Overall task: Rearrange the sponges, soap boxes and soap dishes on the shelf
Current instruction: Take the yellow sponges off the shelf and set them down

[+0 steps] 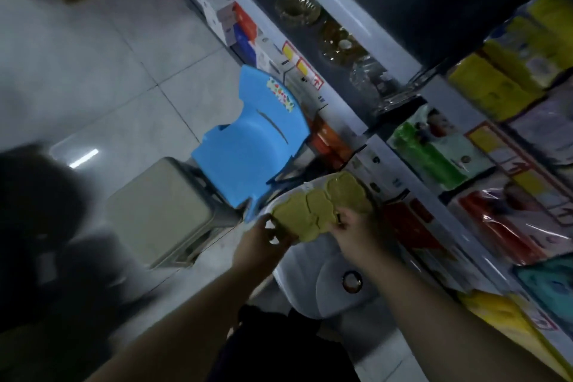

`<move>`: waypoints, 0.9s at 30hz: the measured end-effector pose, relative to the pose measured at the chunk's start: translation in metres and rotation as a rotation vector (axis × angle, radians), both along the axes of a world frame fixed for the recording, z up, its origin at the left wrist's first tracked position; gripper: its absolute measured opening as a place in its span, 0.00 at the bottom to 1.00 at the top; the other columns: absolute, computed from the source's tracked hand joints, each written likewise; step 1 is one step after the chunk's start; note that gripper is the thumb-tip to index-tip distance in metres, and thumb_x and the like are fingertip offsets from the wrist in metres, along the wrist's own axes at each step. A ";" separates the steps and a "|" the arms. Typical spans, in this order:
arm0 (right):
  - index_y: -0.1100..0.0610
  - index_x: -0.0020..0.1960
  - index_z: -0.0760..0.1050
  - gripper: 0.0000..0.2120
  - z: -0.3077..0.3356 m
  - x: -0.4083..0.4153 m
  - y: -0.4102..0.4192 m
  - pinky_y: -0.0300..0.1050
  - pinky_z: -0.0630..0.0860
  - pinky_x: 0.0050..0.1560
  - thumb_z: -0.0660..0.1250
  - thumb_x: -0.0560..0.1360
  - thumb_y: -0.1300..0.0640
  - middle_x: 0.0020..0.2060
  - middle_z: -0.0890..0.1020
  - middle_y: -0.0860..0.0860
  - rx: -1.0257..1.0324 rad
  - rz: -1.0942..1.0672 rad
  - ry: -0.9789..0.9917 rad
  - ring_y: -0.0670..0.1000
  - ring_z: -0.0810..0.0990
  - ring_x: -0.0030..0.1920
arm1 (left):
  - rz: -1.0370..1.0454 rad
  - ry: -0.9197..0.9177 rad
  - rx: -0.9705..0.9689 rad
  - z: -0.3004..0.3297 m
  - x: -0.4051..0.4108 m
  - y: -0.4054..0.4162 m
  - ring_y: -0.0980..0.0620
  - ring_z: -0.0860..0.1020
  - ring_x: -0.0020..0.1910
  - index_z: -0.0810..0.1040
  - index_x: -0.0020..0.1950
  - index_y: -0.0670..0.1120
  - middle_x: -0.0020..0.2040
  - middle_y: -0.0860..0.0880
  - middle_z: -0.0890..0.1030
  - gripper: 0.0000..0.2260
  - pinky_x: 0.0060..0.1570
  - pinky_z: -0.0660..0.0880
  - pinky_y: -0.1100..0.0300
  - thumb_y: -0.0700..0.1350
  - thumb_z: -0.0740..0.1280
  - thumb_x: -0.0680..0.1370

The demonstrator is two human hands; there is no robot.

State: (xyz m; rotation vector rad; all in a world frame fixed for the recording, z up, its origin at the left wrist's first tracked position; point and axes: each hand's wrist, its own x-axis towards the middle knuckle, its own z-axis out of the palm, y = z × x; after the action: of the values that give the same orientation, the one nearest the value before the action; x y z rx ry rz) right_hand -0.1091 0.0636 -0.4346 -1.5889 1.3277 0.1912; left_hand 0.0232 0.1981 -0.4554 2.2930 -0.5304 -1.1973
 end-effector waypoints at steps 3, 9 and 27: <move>0.45 0.53 0.78 0.10 -0.048 -0.004 0.008 0.53 0.78 0.54 0.64 0.75 0.55 0.49 0.83 0.48 0.036 0.025 -0.028 0.52 0.80 0.52 | -0.043 -0.048 0.084 -0.038 -0.009 0.002 0.47 0.77 0.60 0.65 0.72 0.51 0.60 0.50 0.80 0.30 0.54 0.76 0.53 0.57 0.69 0.73; 0.46 0.61 0.72 0.16 -0.077 0.000 0.017 0.57 0.75 0.60 0.66 0.75 0.55 0.54 0.79 0.49 0.160 -0.002 -0.016 0.52 0.77 0.57 | -0.126 -0.085 0.137 -0.078 -0.006 0.001 0.45 0.77 0.61 0.54 0.76 0.54 0.65 0.49 0.78 0.35 0.55 0.76 0.49 0.60 0.66 0.74; 0.55 0.73 0.62 0.23 0.258 -0.047 -0.018 0.51 0.71 0.63 0.60 0.79 0.53 0.70 0.69 0.55 -0.482 0.105 -0.039 0.57 0.69 0.68 | -0.651 -0.665 -0.248 0.267 -0.013 -0.073 0.47 0.75 0.61 0.73 0.64 0.57 0.63 0.51 0.77 0.19 0.56 0.73 0.54 0.60 0.62 0.75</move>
State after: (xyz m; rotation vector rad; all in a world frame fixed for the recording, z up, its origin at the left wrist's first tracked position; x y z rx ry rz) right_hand -0.1561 0.0454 -0.1765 -2.0555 1.3237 -0.1069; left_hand 0.0098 0.1249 -0.1879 2.3243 -1.6582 -0.5108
